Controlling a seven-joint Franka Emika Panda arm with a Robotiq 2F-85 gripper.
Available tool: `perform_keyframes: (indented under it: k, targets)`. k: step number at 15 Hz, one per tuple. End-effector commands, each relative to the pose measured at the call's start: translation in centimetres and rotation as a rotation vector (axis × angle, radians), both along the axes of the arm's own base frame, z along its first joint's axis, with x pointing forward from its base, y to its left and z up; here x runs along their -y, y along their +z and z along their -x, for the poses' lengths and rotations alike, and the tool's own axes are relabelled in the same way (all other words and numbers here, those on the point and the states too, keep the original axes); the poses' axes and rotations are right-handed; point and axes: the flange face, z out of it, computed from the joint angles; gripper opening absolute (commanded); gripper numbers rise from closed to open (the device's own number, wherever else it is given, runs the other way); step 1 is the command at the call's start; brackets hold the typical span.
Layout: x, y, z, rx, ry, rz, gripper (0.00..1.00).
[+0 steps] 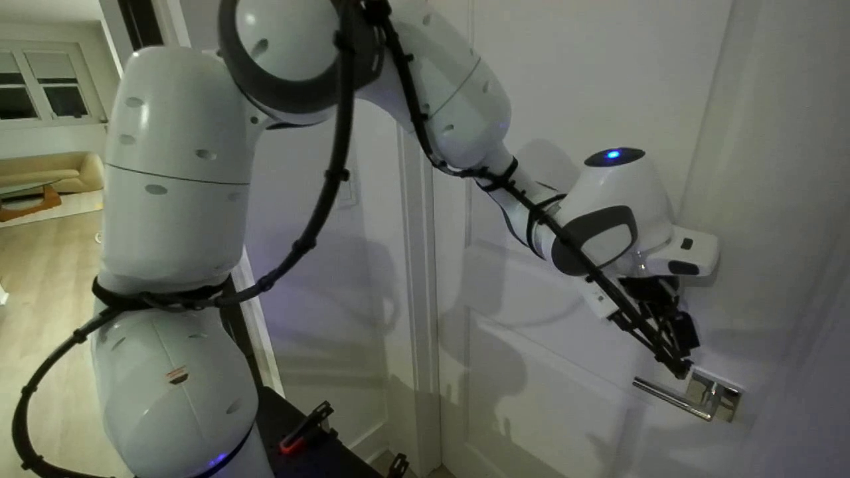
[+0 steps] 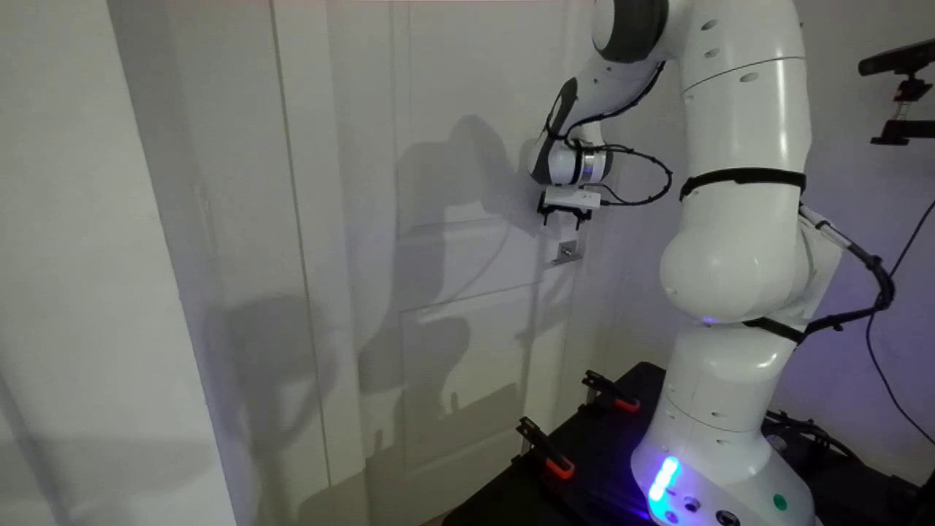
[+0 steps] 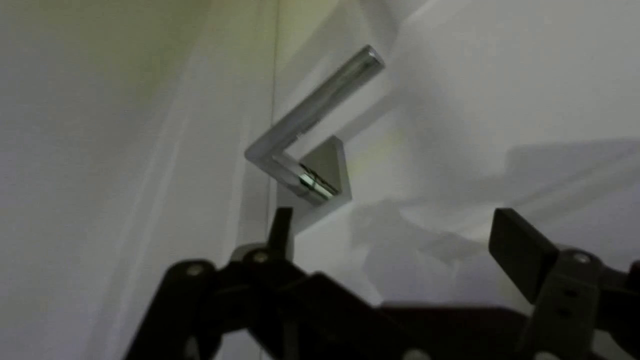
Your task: Close the door.
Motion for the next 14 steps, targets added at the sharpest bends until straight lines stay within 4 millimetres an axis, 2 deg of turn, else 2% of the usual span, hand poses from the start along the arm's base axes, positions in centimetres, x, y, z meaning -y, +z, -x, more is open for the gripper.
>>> perform_keyframes:
  k: [1,2,4,5,14]
  targets:
    - [-2.9,7.1,3.1,0.145,0.099,-0.082,1.00]
    - [-1.0,3.9,0.9,0.085,0.042,-0.030,1.00]
    - [-2.0,6.9,2.0,0.135,0.077,-0.057,1.00]
    - [-2.3,7.4,2.5,0.146,0.079,-0.062,1.00]
    - [-2.8,6.9,2.8,0.137,0.082,-0.075,1.00]
